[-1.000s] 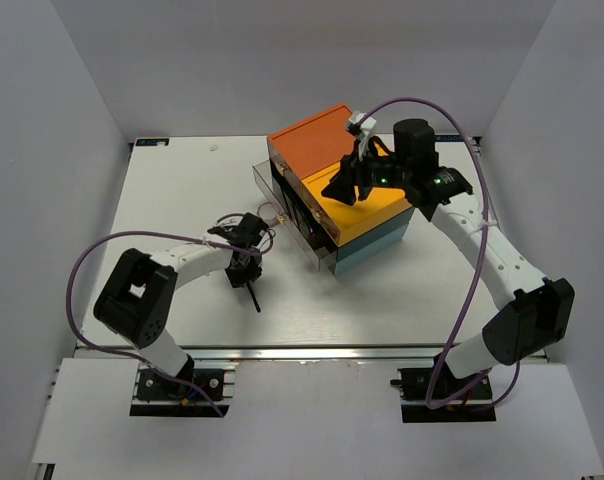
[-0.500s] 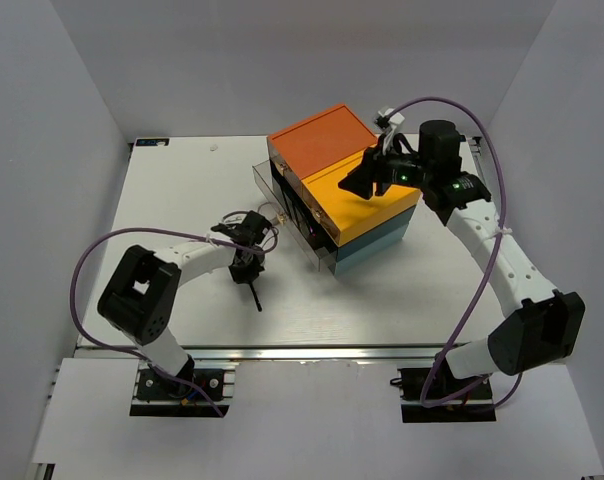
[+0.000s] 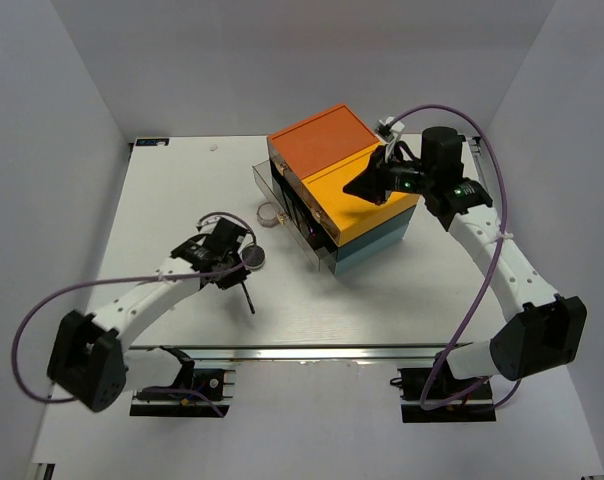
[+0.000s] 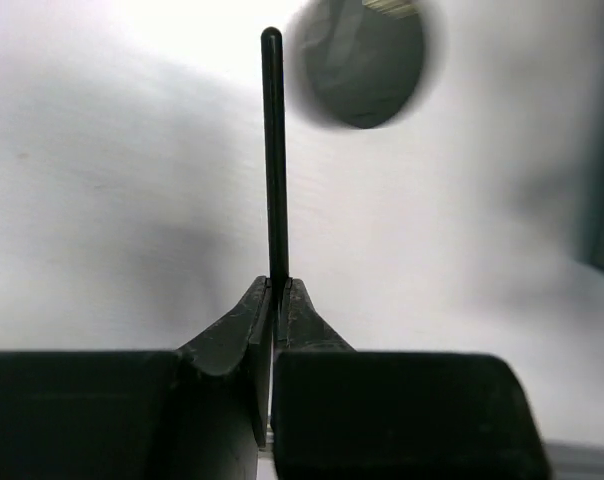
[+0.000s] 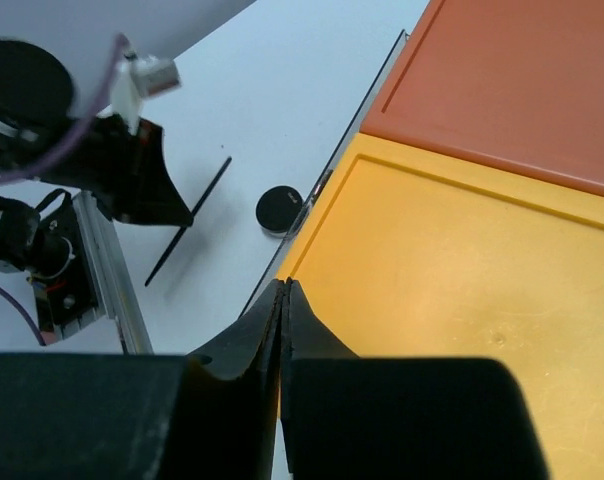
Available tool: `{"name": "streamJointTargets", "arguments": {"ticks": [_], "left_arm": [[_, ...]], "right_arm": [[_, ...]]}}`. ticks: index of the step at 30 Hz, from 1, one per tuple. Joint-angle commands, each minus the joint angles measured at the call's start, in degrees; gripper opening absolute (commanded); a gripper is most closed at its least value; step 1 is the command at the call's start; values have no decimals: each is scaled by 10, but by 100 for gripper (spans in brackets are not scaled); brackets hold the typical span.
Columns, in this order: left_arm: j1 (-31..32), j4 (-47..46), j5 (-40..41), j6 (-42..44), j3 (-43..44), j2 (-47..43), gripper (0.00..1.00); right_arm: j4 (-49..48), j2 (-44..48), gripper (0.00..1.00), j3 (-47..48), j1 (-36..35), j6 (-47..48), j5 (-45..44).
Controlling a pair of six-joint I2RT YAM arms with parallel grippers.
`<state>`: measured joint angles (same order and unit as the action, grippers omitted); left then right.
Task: Organize the makeup
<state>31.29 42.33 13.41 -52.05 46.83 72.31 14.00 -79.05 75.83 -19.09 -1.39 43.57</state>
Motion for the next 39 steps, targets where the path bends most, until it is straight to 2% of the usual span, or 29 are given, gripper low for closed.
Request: {"name": "streamJointTargets", "arguments": {"ticks": [1, 6, 13, 15, 21, 31, 35, 36, 39], "left_arm": [[0, -27, -35, -22, 29, -73, 0], [0, -174, -101, -43, 54, -84, 0], [0, -299, -130, -84, 193, 65, 0], [-1, -310, -124, -110, 233, 114, 0], [-3, -298, -107, -144, 268, 186, 0], [-6, -276, -108, -132, 267, 186, 0], [-7, -269, -108, -136, 259, 182, 19], [-7, -264, -106, -136, 257, 179, 27], [-8, -258, -101, -140, 243, 164, 31]], "right_arm": [[2, 25, 0, -3, 7, 30, 27], [-2, 31, 0, -2, 23, 43, 13], [-5, 36, 0, 0, 47, 37, 0], [-4, 42, 0, -3, 53, 34, 0], [-13, 71, 0, -32, 64, 26, -3], [-30, 77, 0, -53, 74, 2, 14], [-28, 69, 4, -48, 75, 2, 23], [-25, 69, 5, -47, 74, 3, 24], [-23, 66, 6, -47, 74, 4, 26]]}}
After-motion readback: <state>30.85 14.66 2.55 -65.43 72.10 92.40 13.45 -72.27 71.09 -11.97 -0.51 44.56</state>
